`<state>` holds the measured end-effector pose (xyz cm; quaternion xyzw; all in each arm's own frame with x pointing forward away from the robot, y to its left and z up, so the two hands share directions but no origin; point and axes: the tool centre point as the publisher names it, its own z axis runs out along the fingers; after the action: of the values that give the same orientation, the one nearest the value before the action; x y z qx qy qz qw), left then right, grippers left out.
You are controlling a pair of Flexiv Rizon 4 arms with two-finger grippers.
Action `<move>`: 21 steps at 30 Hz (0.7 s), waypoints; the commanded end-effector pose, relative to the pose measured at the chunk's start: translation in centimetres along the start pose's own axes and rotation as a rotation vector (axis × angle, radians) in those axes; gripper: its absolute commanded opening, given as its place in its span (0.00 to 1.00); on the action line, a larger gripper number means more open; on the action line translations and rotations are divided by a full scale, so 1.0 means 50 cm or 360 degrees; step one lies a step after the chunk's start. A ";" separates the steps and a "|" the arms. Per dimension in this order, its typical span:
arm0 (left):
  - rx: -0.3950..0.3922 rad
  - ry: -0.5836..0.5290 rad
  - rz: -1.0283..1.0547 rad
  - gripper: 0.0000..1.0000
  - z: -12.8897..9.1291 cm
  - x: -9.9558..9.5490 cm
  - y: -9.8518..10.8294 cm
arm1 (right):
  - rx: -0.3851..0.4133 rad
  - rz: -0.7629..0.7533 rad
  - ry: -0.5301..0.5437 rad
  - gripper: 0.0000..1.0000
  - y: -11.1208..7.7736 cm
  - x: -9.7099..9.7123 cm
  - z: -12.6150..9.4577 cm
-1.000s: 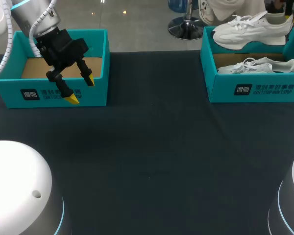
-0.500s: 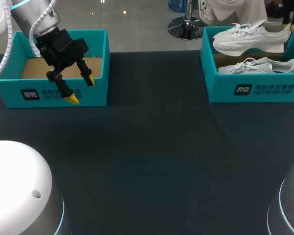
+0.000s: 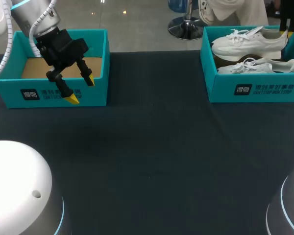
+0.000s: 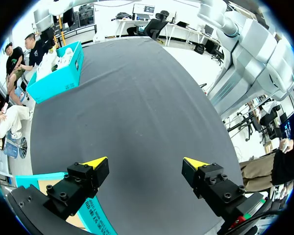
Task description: Take the shoe out of the shoebox, open the shoe tongue, remove and reinsert the insole, then place the shoe into the shoebox
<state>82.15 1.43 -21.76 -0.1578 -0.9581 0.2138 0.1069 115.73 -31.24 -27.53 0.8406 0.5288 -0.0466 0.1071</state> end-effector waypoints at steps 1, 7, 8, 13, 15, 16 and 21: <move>-0.0004 0.0002 -0.0001 1.00 -0.001 0.000 0.000 | 0.0014 -0.0008 -0.0002 0.00 0.016 0.009 0.023; -0.0004 0.0002 -0.0001 1.00 -0.001 0.000 0.000 | 0.0025 -0.0002 -0.0003 0.00 0.008 0.012 0.059; -0.0004 0.0002 -0.0001 1.00 -0.001 0.000 0.000 | 0.0030 0.0002 -0.0005 0.00 0.006 0.012 0.062; -0.0004 0.0002 -0.0001 1.00 -0.001 0.000 0.000 | 0.0047 0.0012 -0.0020 0.00 -0.001 0.016 0.077; -0.0004 0.0002 -0.0001 1.00 -0.001 0.000 0.000 | 0.0050 0.0012 -0.0026 0.00 -0.001 0.017 0.081; -0.0004 0.0002 -0.0001 1.00 -0.001 0.000 0.000 | 0.0050 0.0011 -0.0028 0.00 -0.001 0.017 0.081; -0.0004 0.0002 -0.0001 1.00 -0.001 0.000 0.000 | 0.0057 0.0022 -0.0029 0.00 -0.001 0.015 0.087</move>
<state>82.15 1.43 -21.76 -0.1578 -0.9581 0.2138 0.1069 115.62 -31.43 -31.79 0.8444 0.5226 -0.0593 0.1017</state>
